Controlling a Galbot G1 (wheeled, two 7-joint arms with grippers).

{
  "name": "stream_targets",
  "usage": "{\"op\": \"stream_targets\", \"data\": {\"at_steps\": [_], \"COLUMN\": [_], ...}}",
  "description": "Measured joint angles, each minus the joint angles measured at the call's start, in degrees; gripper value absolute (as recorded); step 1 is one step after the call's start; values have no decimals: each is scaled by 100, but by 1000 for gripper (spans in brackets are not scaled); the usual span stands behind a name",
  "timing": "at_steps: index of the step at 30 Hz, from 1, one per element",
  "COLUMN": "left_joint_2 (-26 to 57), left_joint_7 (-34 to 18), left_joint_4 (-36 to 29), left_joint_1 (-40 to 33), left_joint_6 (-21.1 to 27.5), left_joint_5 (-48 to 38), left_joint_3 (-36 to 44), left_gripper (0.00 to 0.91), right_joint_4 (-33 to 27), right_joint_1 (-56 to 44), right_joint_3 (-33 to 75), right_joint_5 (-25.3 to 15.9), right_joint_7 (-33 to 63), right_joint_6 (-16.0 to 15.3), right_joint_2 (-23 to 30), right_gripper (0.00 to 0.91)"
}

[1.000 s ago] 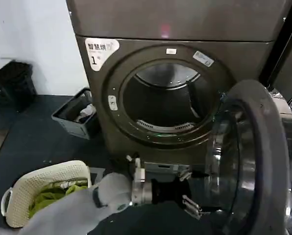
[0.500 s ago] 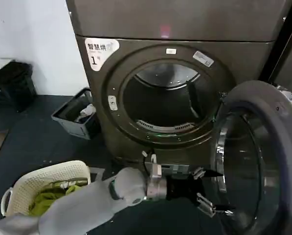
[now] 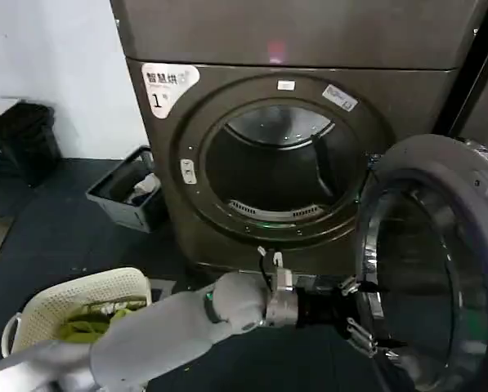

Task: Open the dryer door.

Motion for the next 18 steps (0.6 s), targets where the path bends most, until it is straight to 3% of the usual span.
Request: {"op": "stream_targets", "data": {"at_steps": [18], "left_joint_2": [-617], "left_joint_7": [-31], "left_joint_4": [551], "left_joint_1": [-356], "left_joint_6": [-112], "left_joint_5": [15], "left_joint_3": [259], "left_gripper": [907], "right_joint_4": [7], "right_joint_1": [59], "right_joint_3": [106], "right_joint_5": [-154], "right_joint_7": [33], "right_joint_6": [-117], "right_joint_2": [-57], "right_gripper": [907]}}
